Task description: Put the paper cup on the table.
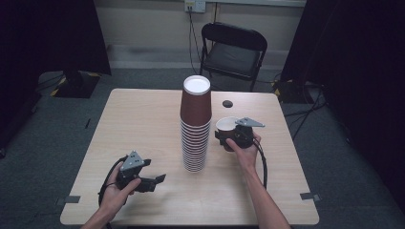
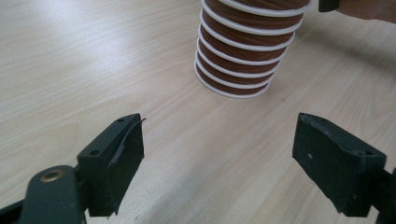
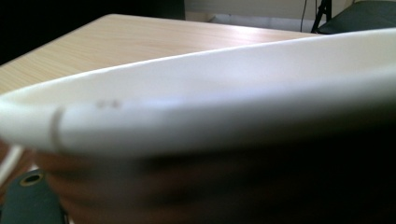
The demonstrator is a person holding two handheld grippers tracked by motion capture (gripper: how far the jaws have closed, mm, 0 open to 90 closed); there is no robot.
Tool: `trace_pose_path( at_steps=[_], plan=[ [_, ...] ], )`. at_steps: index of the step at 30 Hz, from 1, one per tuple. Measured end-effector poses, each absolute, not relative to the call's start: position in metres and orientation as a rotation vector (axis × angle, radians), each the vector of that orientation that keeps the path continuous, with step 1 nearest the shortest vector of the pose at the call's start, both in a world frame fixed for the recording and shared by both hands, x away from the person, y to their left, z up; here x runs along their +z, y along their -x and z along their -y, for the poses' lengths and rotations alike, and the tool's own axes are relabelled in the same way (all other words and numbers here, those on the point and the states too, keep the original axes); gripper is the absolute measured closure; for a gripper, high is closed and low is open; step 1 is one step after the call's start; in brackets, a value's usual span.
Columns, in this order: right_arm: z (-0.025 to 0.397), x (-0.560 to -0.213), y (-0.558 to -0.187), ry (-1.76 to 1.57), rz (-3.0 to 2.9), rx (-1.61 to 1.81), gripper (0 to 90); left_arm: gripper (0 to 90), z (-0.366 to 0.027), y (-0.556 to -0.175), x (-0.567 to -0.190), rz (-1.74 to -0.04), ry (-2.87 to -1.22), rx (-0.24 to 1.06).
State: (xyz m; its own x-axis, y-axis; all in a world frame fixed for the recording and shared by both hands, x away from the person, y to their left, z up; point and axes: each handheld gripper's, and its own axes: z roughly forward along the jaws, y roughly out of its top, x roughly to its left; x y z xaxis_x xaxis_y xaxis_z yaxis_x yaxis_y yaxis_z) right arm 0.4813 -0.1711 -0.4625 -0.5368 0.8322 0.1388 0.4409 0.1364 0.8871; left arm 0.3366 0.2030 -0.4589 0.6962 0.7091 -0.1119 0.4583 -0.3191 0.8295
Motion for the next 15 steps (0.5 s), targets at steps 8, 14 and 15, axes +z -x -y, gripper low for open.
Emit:
trace_pose_path(
  at_steps=[8,14,15],
  plan=[
    [0.168,-0.475,-0.49,-1.245,-2.006,1.386,10.3,17.3,-0.203,-0.337,-0.461,-0.907,-1.976,0.336],
    [0.168,-0.479,-0.486,-1.238,-2.0,1.385,10.1,17.3,-0.203,-0.335,-0.461,-0.899,-1.978,0.344],
    [0.169,-0.48,-0.485,-1.232,-2.005,1.388,10.0,17.3,-0.203,-0.335,-0.461,-0.902,-1.974,0.342]
  ],
)
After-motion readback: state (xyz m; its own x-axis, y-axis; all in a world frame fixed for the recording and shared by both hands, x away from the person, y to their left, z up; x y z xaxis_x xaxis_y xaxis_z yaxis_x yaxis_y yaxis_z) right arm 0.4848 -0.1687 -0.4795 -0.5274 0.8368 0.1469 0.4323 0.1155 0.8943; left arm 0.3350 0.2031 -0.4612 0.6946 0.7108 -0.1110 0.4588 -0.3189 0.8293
